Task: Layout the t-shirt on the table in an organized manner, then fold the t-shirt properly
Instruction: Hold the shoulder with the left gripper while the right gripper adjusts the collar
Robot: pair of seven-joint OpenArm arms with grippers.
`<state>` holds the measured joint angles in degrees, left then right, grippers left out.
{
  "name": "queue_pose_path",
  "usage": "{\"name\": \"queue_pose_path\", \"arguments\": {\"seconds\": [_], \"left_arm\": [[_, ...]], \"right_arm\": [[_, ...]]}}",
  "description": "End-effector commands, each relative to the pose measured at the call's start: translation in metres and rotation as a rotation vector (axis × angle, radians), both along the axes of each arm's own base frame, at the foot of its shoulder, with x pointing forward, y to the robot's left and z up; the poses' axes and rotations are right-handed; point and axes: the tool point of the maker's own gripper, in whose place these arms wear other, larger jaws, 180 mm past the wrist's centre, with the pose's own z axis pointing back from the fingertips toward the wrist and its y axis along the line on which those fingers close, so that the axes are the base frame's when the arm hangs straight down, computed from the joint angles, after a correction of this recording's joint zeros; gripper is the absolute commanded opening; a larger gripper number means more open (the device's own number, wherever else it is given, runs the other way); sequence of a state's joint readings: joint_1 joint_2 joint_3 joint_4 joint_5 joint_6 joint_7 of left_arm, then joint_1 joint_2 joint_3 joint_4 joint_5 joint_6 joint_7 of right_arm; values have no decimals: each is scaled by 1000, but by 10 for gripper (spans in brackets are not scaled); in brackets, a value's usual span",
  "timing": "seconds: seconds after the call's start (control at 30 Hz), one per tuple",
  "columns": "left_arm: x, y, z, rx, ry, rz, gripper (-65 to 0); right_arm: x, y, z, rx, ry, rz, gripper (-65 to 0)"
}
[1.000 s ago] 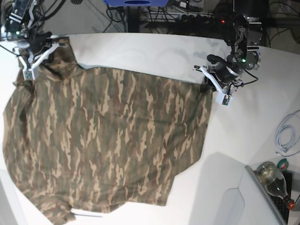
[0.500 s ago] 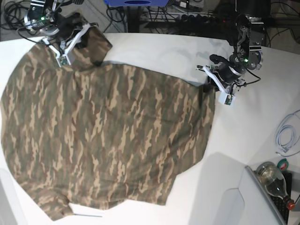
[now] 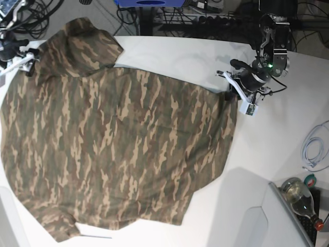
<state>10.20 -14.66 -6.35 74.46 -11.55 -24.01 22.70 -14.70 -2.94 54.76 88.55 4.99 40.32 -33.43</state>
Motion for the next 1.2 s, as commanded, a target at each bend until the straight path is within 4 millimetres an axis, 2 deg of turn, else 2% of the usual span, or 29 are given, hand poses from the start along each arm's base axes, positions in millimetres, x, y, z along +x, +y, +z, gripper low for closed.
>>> {"name": "queue_pose_path", "arguments": {"seconds": [0.0, 0.03, 0.07, 0.17, 0.27, 0.47, 0.67, 0.8, 0.9, 1.03, 1.17], "left_arm": [[9, 3, 10, -2, -40, -2, -650], [9, 3, 10, -2, -40, -2, -650], [9, 3, 10, -2, -40, -2, -650], [9, 3, 10, -2, -40, -2, -650], [8, 3, 9, -2, -39, -2, -650], [6, 3, 8, -2, -32, -1, -650], [5, 3, 7, -2, -31, -1, -650], [5, 3, 7, -2, -31, -1, -650], [5, 3, 7, -2, -31, -1, -650], [5, 3, 7, -2, -31, -1, -650], [5, 3, 7, -2, -31, -1, -650]], "right_arm": [[-6, -15, -1, 9, 3, -41, -92], [-13, -22, -9, 37, 32, -70, -50], [-19, -27, -15, 52, 63, -84, -42], [-32, -30, -29, 90, 104, -117, -113], [-36, -25, -36, 112, 113, -119, -168], [-37, -19, -42, 135, 125, -120, -179], [-46, -12, -47, 163, 194, -114, -180], [-47, 1, -51, 183, 194, -110, -180], [-38, 15, -52, 179, 197, -37, -182], [-25, 15, -36, 125, 142, -9, -182], [-27, 20, -38, 139, 167, -4, -182]]}}
